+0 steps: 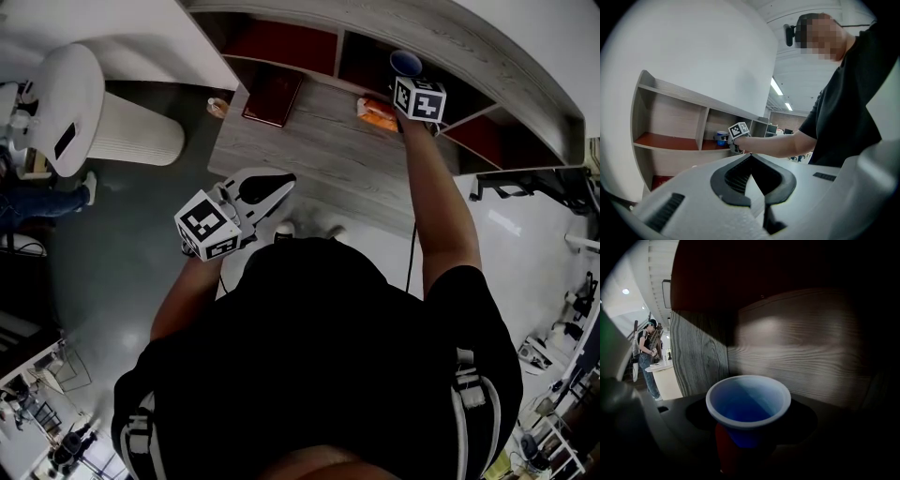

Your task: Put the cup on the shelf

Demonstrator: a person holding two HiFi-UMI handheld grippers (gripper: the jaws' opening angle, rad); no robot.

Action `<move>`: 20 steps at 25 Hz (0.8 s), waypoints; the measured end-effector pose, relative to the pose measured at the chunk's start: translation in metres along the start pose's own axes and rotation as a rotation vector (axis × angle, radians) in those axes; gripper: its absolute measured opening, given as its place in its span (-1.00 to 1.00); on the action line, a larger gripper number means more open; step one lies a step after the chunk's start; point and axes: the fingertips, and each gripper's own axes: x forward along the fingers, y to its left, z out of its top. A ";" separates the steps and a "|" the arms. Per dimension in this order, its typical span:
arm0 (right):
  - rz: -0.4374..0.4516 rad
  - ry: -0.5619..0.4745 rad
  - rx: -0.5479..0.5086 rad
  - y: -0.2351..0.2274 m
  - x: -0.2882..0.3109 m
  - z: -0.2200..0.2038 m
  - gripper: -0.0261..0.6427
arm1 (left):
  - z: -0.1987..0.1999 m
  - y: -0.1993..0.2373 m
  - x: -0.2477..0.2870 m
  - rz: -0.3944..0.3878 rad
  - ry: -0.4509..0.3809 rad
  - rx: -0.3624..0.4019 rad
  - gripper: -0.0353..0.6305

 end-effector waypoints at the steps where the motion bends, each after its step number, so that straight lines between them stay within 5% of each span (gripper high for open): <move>1: 0.001 0.005 -0.007 0.001 0.000 -0.001 0.02 | 0.000 -0.001 -0.001 -0.003 -0.001 0.000 -0.85; 20: -0.010 -0.029 -0.022 0.007 -0.008 0.004 0.28 | -0.003 -0.003 -0.013 -0.024 -0.001 -0.009 -0.85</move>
